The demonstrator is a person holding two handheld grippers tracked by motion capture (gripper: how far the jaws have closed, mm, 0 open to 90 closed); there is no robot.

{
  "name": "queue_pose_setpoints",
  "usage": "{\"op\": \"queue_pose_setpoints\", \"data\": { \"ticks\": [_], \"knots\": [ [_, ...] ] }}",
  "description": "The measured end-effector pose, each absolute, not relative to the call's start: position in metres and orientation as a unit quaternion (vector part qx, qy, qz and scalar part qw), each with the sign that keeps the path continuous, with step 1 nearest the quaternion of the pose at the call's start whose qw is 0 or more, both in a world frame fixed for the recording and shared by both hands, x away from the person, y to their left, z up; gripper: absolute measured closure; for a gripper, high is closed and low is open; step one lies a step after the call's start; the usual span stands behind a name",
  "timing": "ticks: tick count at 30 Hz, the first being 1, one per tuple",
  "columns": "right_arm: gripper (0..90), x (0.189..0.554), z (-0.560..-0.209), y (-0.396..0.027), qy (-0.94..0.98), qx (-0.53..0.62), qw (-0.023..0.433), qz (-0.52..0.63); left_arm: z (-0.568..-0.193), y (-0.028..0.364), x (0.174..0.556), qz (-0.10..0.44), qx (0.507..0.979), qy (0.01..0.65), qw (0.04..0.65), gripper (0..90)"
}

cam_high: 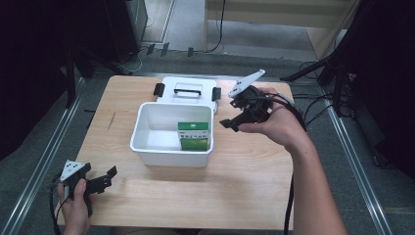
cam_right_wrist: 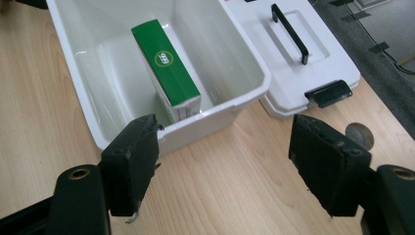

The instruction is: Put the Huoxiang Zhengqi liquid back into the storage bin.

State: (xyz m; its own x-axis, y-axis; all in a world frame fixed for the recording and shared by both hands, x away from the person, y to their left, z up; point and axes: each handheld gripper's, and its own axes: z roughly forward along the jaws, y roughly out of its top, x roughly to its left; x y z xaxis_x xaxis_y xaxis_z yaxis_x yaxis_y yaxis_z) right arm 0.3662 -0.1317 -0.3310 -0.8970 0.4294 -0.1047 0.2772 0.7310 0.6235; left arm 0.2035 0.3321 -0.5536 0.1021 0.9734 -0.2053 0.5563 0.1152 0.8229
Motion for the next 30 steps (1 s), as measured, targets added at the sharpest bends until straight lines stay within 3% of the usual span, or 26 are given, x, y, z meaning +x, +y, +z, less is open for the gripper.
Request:
{"op": "queue_pose_setpoints", "data": {
  "ticks": [30],
  "knots": [
    [27.1,0.327,-0.432,-0.221,0.817,0.302,0.2,0.449,-0.554,0.332,0.203,0.253,0.616,0.621,0.414,0.3]
  ]
}}
